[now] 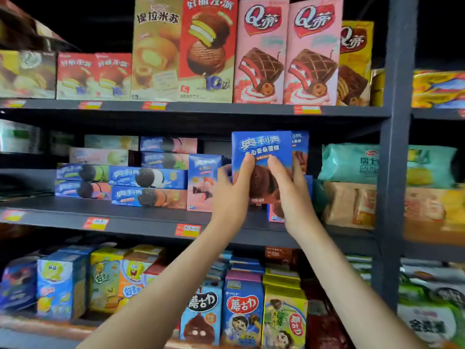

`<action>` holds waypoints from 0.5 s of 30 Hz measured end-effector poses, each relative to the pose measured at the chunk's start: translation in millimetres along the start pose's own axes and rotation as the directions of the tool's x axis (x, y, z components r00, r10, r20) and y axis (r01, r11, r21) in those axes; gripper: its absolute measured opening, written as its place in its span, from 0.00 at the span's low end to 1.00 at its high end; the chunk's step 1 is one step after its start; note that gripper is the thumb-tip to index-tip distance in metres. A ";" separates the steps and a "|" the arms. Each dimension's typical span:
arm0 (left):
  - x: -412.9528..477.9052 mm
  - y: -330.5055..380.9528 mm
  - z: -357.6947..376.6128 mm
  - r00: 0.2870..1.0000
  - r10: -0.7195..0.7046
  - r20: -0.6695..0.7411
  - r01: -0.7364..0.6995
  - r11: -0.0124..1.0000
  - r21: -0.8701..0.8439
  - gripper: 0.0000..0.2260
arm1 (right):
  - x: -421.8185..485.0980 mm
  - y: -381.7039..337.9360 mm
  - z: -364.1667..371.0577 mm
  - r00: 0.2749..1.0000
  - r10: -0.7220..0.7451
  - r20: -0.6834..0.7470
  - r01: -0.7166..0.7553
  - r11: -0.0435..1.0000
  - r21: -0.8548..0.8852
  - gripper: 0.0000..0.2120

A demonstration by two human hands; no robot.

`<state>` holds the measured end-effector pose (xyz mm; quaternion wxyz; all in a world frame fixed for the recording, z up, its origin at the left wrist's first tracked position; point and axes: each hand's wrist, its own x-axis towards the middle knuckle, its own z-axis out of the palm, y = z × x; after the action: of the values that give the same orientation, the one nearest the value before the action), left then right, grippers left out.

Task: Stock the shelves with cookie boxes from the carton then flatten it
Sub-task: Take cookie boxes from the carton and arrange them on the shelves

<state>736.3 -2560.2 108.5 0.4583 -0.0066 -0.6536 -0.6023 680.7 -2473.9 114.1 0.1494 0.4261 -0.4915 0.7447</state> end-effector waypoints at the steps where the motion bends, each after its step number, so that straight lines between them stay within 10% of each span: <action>1: 2.6 1.5 7.8 1.000 0.000 0.014 0.000 1.000 -0.001 0.18 | 4.0 0.0 -7.2 1.000 0.002 -0.012 -0.002 1.000 -0.001 0.20; 15: 41.0 5.8 62.6 0.942 -0.016 0.336 0.037 0.998 -0.054 0.33 | 49.4 -5.8 -84.3 0.998 -0.045 -0.033 0.048 0.996 0.081 0.29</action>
<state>678.8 -2531.3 147.0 0.3319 -0.1137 -0.7039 -0.6176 614.0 -2408.4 143.2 0.1568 0.4316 -0.4484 0.7668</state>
